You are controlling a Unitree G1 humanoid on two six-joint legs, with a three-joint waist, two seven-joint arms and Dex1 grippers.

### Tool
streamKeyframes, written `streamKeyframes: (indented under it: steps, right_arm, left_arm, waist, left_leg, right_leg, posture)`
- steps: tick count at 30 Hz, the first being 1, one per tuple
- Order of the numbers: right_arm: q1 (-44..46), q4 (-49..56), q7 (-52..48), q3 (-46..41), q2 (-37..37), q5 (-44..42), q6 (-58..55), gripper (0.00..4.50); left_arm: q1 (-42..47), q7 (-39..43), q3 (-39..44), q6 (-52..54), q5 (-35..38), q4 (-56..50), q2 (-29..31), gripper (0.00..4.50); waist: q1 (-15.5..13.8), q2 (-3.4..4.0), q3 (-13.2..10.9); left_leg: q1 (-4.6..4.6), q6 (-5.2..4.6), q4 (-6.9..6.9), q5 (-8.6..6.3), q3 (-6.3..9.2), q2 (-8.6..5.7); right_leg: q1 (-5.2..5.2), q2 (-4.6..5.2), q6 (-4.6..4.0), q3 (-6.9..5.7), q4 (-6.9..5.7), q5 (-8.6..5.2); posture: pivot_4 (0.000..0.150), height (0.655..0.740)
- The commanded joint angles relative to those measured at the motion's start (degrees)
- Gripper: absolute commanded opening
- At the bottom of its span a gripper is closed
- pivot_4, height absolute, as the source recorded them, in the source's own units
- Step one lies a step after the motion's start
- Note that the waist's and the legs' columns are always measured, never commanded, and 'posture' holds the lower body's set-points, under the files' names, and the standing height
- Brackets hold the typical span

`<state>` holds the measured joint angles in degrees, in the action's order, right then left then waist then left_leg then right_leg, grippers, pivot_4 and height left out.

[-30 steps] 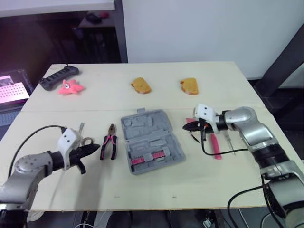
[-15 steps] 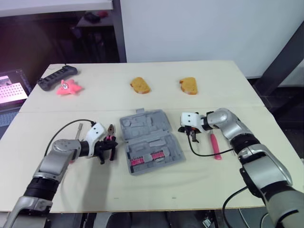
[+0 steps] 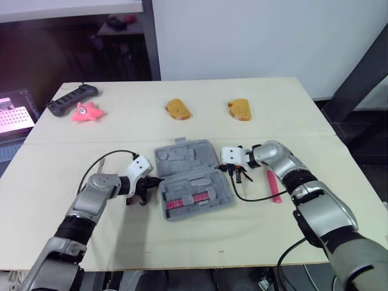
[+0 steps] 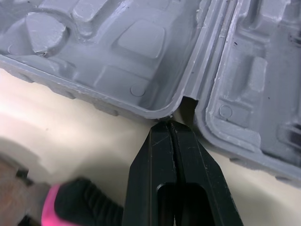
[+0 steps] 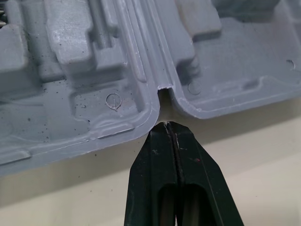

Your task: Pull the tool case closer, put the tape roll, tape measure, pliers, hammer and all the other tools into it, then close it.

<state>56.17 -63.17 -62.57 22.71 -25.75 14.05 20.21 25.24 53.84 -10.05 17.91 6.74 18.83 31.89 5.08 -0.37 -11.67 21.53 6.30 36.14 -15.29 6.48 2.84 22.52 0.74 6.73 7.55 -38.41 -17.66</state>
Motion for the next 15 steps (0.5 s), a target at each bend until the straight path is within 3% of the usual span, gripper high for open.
streamKeyframes:
  steps: [1, 15]
  right_arm:
    - [0.7, 2.2, -1.3, -1.7, 0.2, -1.1, 0.9, 0.03]
    - [-7.7, 17.8, -6.6, -3.5, 0.0, -4.0, -4.6, 0.03]
  left_arm:
    - [1.0, 0.1, 0.7, -1.4, -0.2, -0.4, -0.2, 0.0]
    - [-0.9, 0.5, 1.4, 0.6, 0.5, -3.4, -0.1, 0.0]
  waist:
    - [0.3, 0.0, 0.0]
    - [0.7, 0.01, 0.0]
  left_leg:
    - [0.0, 0.0, 0.0, 0.0, 0.01, 0.0]
    - [-0.03, 0.01, 0.04, 0.01, 0.07, 0.0]
  right_leg:
    - [-0.01, 0.0, 0.0, -0.01, 0.0, 0.0]
    - [-0.03, -0.01, 0.0, -0.03, -0.09, 0.0]
  posture:
    - [0.15, 0.7398]
    - [0.15, 0.7398]
